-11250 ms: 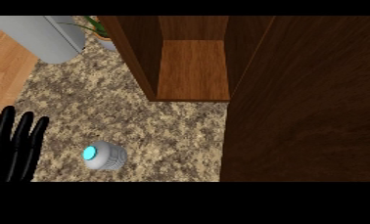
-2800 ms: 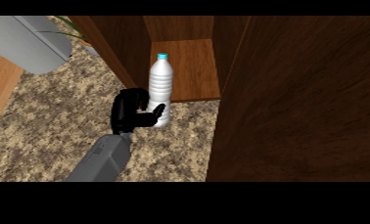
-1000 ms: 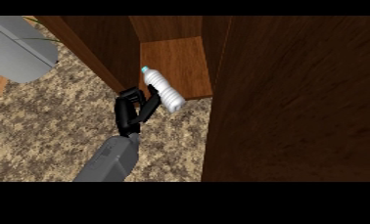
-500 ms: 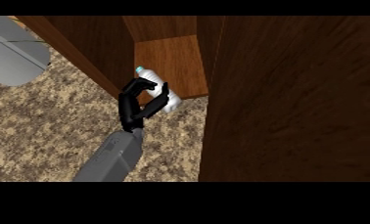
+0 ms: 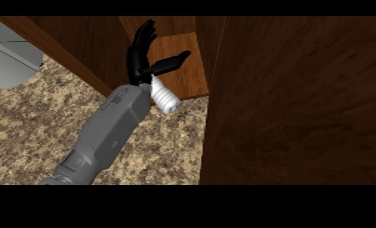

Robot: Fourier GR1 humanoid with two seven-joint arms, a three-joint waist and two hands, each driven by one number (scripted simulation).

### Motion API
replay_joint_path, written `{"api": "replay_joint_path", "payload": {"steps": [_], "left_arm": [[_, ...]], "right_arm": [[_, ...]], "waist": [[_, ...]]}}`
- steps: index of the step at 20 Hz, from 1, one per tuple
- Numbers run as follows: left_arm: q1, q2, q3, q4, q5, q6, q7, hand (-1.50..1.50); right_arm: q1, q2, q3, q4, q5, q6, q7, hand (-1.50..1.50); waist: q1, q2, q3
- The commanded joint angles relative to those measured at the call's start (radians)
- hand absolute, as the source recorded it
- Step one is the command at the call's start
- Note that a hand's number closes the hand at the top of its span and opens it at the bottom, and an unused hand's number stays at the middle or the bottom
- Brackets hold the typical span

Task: Pick up the bottled water, place it into the cabinet and close the cabinet

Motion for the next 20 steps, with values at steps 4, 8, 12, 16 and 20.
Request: {"api": "replay_joint_path", "payload": {"steps": [4, 8, 12, 16, 20], "left_arm": [[-0.141, 0.006, 0.021, 0.194, -0.029, -0.091, -0.046, -1.50], [-0.194, -0.009, 0.046, 0.250, -0.019, -0.142, -0.070, -1.50], [-0.247, -0.039, -0.008, 0.312, -0.084, -0.179, -0.113, -1.50], [-0.247, -0.069, 0.027, 0.342, -0.072, -0.210, -0.224, 1.50], [-0.289, -0.074, 0.070, 0.364, -0.043, -0.278, -0.258, 1.50]], "right_arm": [[0.005, 0.006, -0.004, -0.003, 0.006, 0.020, -0.016, -1.50], [0.011, -0.004, -0.025, 0.003, -0.014, 0.023, -0.010, -1.50], [0.014, -0.005, -0.025, -0.010, -0.002, 0.032, -0.013, -1.50], [0.039, 0.016, -0.036, -0.001, -0.010, 0.042, -0.024, -1.50], [0.054, 0.009, -0.041, -0.018, 0.000, 0.040, -0.006, -1.50]], "waist": [[0.008, 0.009, 0.000], [0.005, 0.009, -0.001], [0.010, 0.004, 0.000], [0.036, -0.004, 0.001], [0.063, -0.012, 0.001]]}}
